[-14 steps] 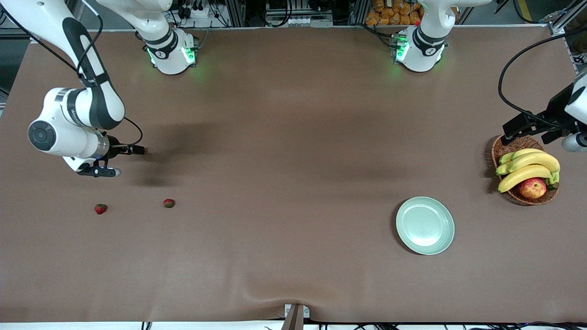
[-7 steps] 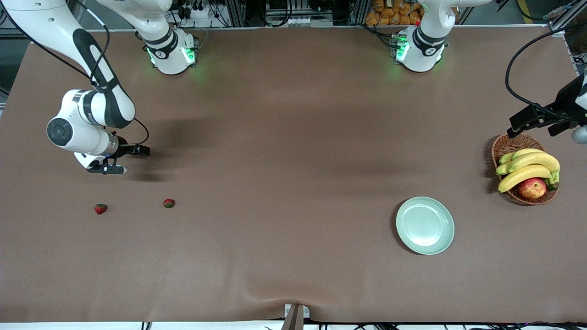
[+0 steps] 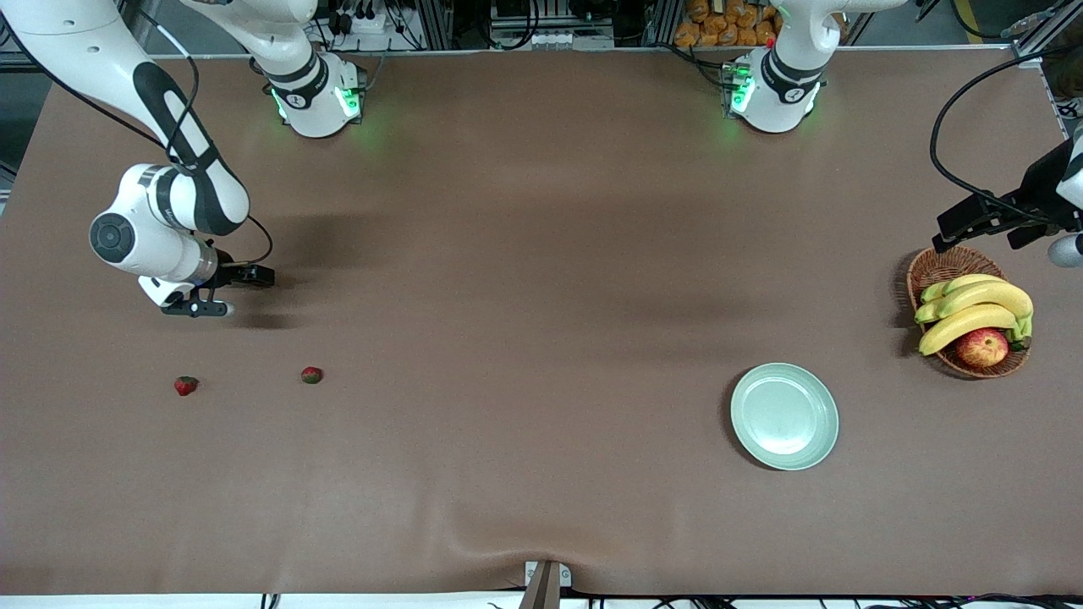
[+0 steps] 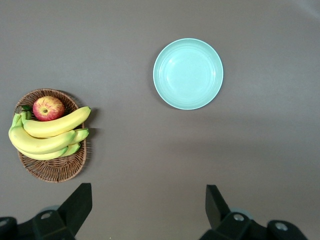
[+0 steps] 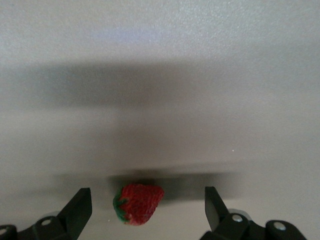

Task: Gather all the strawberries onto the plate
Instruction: 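Reach the right gripper down and grasp the first red strawberry, then carry the strawberry with the right gripper toward the table middle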

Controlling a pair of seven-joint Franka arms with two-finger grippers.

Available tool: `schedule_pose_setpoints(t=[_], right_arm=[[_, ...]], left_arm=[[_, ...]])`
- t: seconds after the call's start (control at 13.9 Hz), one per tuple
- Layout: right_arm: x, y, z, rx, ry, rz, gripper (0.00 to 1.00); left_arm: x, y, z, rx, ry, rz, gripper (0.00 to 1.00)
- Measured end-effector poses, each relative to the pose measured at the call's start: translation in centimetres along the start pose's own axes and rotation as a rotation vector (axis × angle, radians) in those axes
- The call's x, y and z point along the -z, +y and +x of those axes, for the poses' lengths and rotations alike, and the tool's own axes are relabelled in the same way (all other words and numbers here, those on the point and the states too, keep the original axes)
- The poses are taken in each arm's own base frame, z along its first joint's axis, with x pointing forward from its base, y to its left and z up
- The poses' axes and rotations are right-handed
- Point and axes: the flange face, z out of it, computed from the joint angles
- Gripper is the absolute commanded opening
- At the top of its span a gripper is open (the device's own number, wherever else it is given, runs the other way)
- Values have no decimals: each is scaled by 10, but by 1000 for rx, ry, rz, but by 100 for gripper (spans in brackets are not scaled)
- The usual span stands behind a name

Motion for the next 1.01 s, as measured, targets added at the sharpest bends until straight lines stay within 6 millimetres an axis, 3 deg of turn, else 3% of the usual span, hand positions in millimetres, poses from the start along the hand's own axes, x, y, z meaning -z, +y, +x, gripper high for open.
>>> schedule_pose_setpoints(t=[0.07, 0.14, 0.22, 0.29, 0.36, 1.01], right_arm=[[0, 0, 0, 1, -1, 0, 100], [0, -1, 0, 2, 0, 0, 94], [0, -1, 0, 3, 0, 0, 58], [0, -1, 0, 3, 0, 0, 29], [0, -1, 0, 4, 0, 0, 15], [0, -4, -1, 20, -1, 0, 10]], left_arm=[[-1, 0, 0, 0, -2, 0, 100], [-1, 0, 1, 0, -2, 0, 100], [-2, 0, 1, 0, -3, 0, 100], [-2, 0, 1, 0, -3, 0, 100], [-2, 1, 1, -1, -3, 0, 100], [-2, 6, 0, -10, -3, 0, 100]])
